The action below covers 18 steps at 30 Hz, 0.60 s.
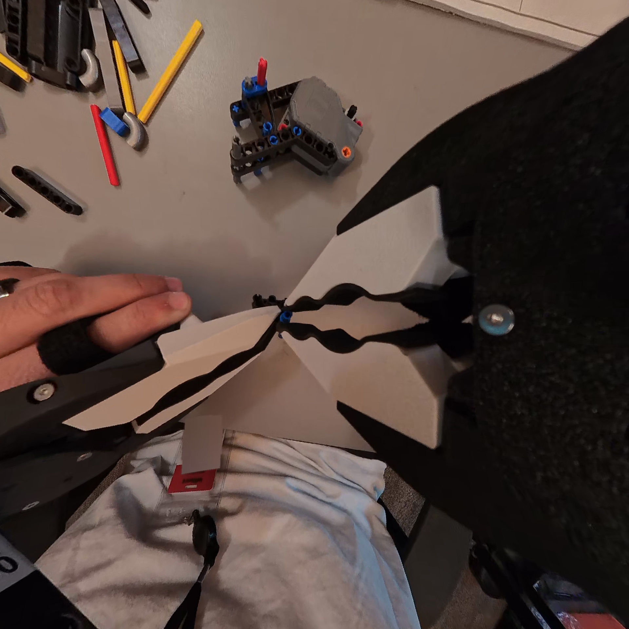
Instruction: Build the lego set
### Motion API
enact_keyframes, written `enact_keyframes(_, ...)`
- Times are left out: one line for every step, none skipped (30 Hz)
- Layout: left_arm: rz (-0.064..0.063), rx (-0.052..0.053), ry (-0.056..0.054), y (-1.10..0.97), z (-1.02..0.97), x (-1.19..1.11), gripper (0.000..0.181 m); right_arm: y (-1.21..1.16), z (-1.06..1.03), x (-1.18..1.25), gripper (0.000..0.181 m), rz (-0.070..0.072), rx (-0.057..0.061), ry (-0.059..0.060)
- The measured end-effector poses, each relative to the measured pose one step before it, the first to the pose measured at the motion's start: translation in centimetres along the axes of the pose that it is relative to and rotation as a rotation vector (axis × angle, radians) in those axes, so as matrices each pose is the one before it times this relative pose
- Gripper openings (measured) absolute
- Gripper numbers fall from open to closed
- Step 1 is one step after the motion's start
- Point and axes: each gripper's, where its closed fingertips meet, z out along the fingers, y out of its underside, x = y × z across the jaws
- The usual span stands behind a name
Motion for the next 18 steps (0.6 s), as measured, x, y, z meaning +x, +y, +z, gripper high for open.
enact_keyframes(-0.0002, -0.0015, 0.0015, 0.034, 0.024, 0.025, 0.014, 0.029, 0.032, 0.034, 0.005, -0.0021, 0.0002, 0.0051)
enact_keyframes(-0.0009, -0.0008, 0.0013, 0.022, 0.007, 0.025, 0.014, 0.022, 0.011, 0.016, 0.006, -0.0003, -0.001, 0.0007)
enact_keyframes(-0.0007, 0.0009, 0.0057, 0.004, 0.0, 0.088, 0.014, 0.002, -0.016, 0.112, 0.007, -0.0001, 0.0003, 0.0069)
enact_keyframes(-0.0046, -0.0003, 0.0049, 0.004, -0.003, 0.05, 0.014, -0.003, -0.047, 0.231, 0.009, -0.004, 0.0018, 0.0136)
enact_keyframes(-0.002, 0.0014, 0.0016, -0.015, -0.003, 0.025, 0.014, -0.098, -0.061, -0.004, 0.009, 0.0018, 0.0078, -0.0025)
enact_keyframes(0.0038, 0.0008, 0.0002, -0.015, -0.005, 0.022, 0.014, -0.013, 0.0, -0.073, 0.009, 0.0098, 0.0044, -0.0102)
enact_keyframes(0.0032, -0.0006, 0.0, -0.006, 0.019, 0.044, 0.014, 0.087, 0.019, -0.066, 0.009, 0.0111, -0.0022, -0.0116)
enact_keyframes(0.0029, -0.0015, -0.0017, -0.016, 0.04, 0.028, 0.014, 0.02, -0.017, -0.026, 0.009, 0.0033, -0.0004, -0.0057)
enact_keyframes(0.0027, -0.0013, -0.0017, 0.005, 0.027, -0.008, 0.014, -0.008, -0.006, 0.06, 0.008, -0.002, 0.0032, 0.0035)
enact_keyframes(-0.0006, 0.0, 0.0009, 0.008, 0.008, -0.005, 0.014, 0.022, 0.0, 0.042, 0.008, -0.0003, 0.0016, 0.0028)
enact_keyframes(-0.002, 0.0018, 0.0016, -0.014, -0.014, -0.001, 0.014, -0.029, -0.011, -0.039, 0.008, 0.0006, 0.0036, -0.0034)
enact_keyframes(-0.0007, 0.0009, -0.0006, 0.002, -0.015, -0.018, 0.014, -0.05, -0.011, -0.012, 0.008, 0.0028, 0.0072, -0.0031)
enact_keyframes(0.0, 0.0002, -0.001, 0.007, -0.008, -0.018, 0.014, -0.011, -0.019, -0.05, 0.009, 0.0056, 0.0042, -0.0076)
enact_keyframes(0.0005, -0.0001, -0.0006, 0.007, 0.002, -0.004, 0.014, -0.028, -0.016, -0.064, 0.01, 0.0063, 0.0047, -0.0095)
enact_keyframes(0.0006, -0.0003, 0.0001, 0.002, 0.008, -0.005, 0.014, -0.03, 0.006, -0.025, 0.01, 0.0057, 0.0048, -0.007)
enact_keyframes(0.0008, -0.0001, 0.0003, 0.013, 0.005, 0.015, 0.014, -0.019, 0.009, -0.087, 0.011, 0.0066, 0.0043, -0.0111)
enact_keyframes(0.0014, 0.0004, -0.0003, 0.01, -0.01, 0.006, 0.014, -0.046, 0.009, -0.051, 0.011, 0.0089, 0.0067, -0.0102)
enact_keyframes(0.0003, 0.0002, -0.0011, -0.011, 0.001, -0.012, 0.014, 0.0, -0.023, 0.002, 0.011, 0.0095, 0.0046, -0.0076)
